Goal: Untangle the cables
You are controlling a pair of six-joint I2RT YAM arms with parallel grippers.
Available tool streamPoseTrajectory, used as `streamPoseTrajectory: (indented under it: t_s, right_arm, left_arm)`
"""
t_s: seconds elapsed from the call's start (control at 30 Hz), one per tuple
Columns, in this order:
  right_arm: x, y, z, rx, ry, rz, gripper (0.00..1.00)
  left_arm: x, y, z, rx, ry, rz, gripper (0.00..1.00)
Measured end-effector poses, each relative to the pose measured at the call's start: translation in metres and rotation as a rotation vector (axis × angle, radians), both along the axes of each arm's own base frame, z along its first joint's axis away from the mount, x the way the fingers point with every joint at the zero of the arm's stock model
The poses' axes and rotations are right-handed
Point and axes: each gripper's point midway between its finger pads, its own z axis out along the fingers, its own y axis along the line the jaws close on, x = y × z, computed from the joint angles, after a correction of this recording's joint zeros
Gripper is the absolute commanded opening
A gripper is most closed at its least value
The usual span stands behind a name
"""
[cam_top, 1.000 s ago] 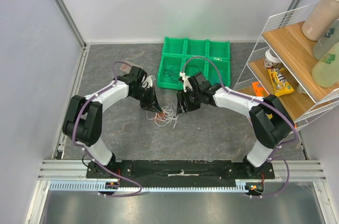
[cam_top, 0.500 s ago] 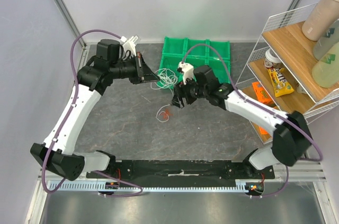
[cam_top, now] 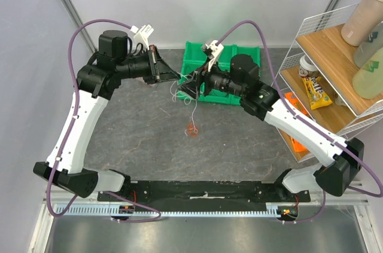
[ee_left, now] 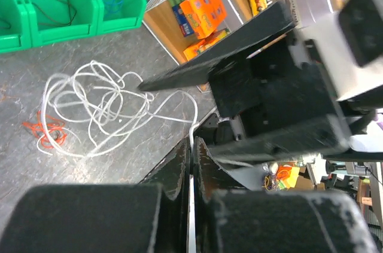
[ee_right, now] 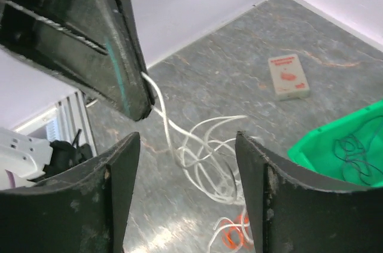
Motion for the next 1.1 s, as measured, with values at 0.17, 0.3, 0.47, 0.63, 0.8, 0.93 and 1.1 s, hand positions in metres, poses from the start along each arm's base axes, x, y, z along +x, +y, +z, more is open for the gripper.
streamPoseTrajectory:
  t_s: [0.17,0.3,0.47,0.63,0.8,0.93,1.1]
  right_arm:
    - [0.015,0.016,-0.022,0.018,0.074,-0.045,0.26]
    - [0.017,0.012,-0.099,-0.059,0.219,-0.096,0.22]
    - [-0.01,-0.012,-0.2,-0.199,0.411,-0.121,0.3]
    - [-0.029,-0.029,-0.242,-0.281,0.489,-0.134,0.35]
    - [-0.031,-0.036,-0.255,-0.331,0.513,-0.153,0.1]
    - [-0.031,-0.038,-0.268,-0.355,0.541,-0.169,0.0]
    - [-0.03,-0.041,-0.283,-0.384,0.564,-0.182,0.0]
  left_arm:
    - [-0.002,0.001,0.021,-0.017,-0.056,0.003,0.02]
    - [-0.004,0.011,0.046,-0.016,-0.162,0.048,0.02]
    - [-0.022,0.029,0.111,-0.064,-0.393,0.115,0.02]
    - [-0.045,0.046,0.174,-0.137,-0.601,0.177,0.02]
    - [-0.054,0.053,0.211,-0.183,-0.705,0.204,0.02]
    - [-0.058,0.057,0.242,-0.217,-0.788,0.226,0.02]
    - [-0.068,0.068,0.27,-0.243,-0.874,0.269,0.02]
